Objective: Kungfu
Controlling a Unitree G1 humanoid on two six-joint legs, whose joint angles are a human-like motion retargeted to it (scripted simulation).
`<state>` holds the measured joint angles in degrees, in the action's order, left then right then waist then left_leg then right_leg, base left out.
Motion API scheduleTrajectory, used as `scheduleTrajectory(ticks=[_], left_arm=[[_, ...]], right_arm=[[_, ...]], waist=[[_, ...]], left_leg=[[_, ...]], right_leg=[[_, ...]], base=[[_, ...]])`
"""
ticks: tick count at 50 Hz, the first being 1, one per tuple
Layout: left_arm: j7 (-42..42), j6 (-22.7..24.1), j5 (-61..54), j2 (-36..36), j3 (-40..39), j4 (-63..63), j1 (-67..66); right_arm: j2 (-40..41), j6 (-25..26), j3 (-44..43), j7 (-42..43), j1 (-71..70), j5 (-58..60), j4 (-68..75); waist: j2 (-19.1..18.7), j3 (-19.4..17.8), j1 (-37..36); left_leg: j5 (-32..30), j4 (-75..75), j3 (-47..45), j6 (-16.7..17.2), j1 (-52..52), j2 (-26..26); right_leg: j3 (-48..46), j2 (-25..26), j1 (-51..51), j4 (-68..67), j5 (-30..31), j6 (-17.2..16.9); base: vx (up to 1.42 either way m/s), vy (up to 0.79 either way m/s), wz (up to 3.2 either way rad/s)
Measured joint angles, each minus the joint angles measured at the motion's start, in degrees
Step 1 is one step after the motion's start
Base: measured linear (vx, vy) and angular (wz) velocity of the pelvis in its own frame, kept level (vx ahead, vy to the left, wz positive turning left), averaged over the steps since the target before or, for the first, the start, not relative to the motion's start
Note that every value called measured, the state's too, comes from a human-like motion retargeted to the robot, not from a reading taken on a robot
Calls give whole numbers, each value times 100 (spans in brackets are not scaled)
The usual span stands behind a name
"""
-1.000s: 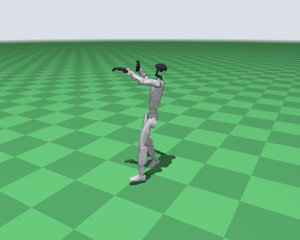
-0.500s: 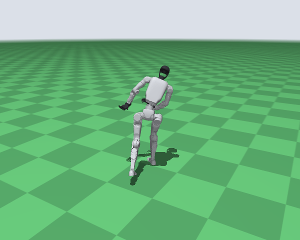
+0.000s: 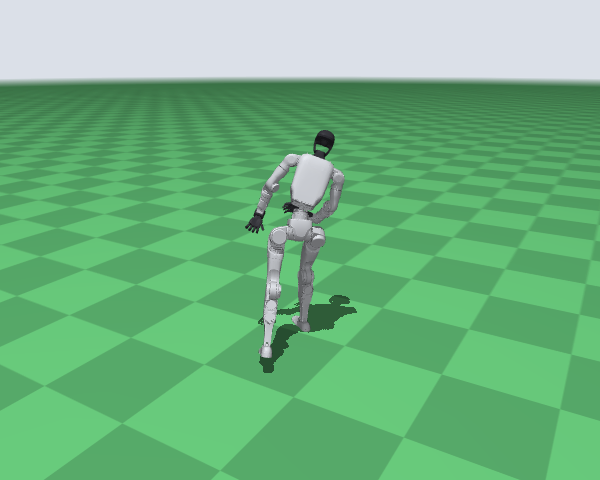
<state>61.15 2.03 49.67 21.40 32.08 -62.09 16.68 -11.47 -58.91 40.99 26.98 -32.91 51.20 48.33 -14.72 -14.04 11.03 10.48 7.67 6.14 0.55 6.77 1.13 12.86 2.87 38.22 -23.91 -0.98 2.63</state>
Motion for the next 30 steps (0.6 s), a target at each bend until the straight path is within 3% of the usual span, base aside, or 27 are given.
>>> scheduleTrajectory(ticks=[3, 7, 15, 20, 26, 30], left_arm=[[-821, 39, -136, 15, -98, -31, -29], [-1504, 76, -201, 186, -311, -30, -156], [-2293, 469, -1456, 502, -1298, -180, -766], [-1927, 611, -3308, 346, -2071, -280, -1235], [-702, 126, -5518, 179, -2719, -314, -1558], [-285, -353, -6703, 179, -2915, -137, -1681]], right_arm=[[-36, 167, -118, -1038, 155, -1088, -157], [-168, 267, -315, -1774, 470, -2525, -668], [-424, 792, -1120, -2787, 1528, -5548, -1777], [-696, 1385, -1870, -3540, 2390, -7011, -2105], [-1053, 1699, -2885, -3978, 3509, -7807, -1946], [-1143, 1943, -3407, -4073, 4230, -8206, -1807]], waist=[[133, 165, -23], [331, 407, -170], [628, 853, -363], [796, 1071, -464], [1052, 1299, -884], [1308, 1362, -1177]], left_leg=[[-467, 26, 90, -45, -28, 109], [-1004, 90, -224, 45, -120, 342], [-1507, -57, -2354, 793, -276, 1142], [-1291, -179, -3155, 861, -370, 1342], [-785, -206, -2763, 1046, -543, 1375], [-269, -191, -2559, 710, -619, 1119]], right_leg=[[-527, -352, -385, -8, -212, 148], [-1151, -681, -966, 148, -383, 263], [-2415, -977, -2153, 714, -551, 200], [-3279, -1070, -2922, 1143, -539, -10], [-4114, -1293, -3477, 1294, -401, -402], [-4404, -1640, -3715, 1313, 23, -700]], base=[[33, -27, 172], [38, -26, 162], [49, -9, 179], [52, 7, 182], [56, 24, 129], [60, 51, 97]])
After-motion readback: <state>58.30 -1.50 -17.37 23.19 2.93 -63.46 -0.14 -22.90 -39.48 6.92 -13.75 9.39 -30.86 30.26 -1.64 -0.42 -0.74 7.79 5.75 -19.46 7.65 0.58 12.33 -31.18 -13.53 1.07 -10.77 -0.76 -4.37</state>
